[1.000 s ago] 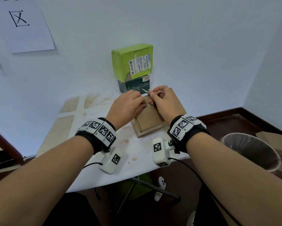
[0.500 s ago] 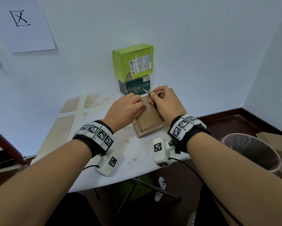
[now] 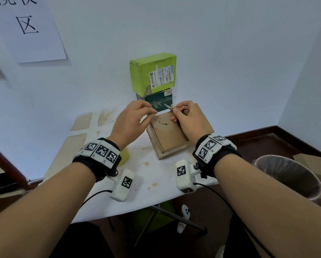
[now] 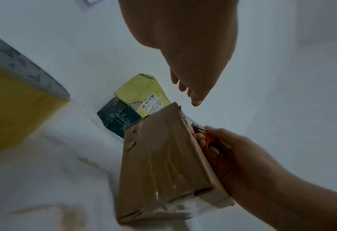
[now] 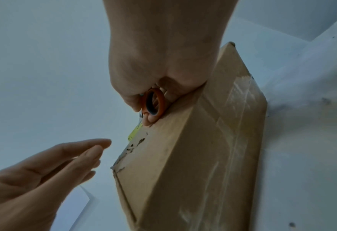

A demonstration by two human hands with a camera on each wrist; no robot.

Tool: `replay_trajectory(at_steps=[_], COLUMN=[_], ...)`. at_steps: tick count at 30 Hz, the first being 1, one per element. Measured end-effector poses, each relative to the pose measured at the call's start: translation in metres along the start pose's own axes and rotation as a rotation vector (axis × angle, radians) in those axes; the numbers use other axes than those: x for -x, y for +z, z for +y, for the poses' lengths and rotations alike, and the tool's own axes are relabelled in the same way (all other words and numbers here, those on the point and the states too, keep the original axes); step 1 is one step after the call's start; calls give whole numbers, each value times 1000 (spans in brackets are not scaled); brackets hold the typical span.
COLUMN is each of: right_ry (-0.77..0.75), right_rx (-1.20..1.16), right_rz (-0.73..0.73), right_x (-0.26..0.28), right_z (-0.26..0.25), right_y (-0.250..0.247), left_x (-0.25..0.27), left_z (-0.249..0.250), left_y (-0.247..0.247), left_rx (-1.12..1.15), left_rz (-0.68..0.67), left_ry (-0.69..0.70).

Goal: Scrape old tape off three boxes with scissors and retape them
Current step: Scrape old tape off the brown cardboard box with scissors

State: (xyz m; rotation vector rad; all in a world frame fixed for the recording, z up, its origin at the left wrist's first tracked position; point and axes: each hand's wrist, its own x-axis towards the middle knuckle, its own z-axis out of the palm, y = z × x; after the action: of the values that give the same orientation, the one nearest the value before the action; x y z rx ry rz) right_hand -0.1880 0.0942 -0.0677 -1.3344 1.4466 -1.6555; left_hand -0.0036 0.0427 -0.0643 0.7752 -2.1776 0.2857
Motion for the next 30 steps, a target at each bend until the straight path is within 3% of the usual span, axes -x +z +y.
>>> replay_trajectory(at_steps=[6,19,22,25,27,30], right_ry=[3,-9,-12,-2,8,4], right_rx=[-2,28,40,35,33,22], right_rz=[-7,-17,-14,-15,-19,-41], right_x=[-1,-1,-2,-4,-4,-3], right_z=[1,0,2,5,6,5], right_y=[0,-1,0,1,2,-2], left_x=[7,10,8,7,8,12], left_z=[2,3,4,13,18,22], left_y=[4,6,2,-1,1,5], left_rx=[-98,-121,-2,288,532,768], left_rz=[-203,-244,-250,-415,-471,-443], left_ry=[202,185,-38,-407,-583,-690])
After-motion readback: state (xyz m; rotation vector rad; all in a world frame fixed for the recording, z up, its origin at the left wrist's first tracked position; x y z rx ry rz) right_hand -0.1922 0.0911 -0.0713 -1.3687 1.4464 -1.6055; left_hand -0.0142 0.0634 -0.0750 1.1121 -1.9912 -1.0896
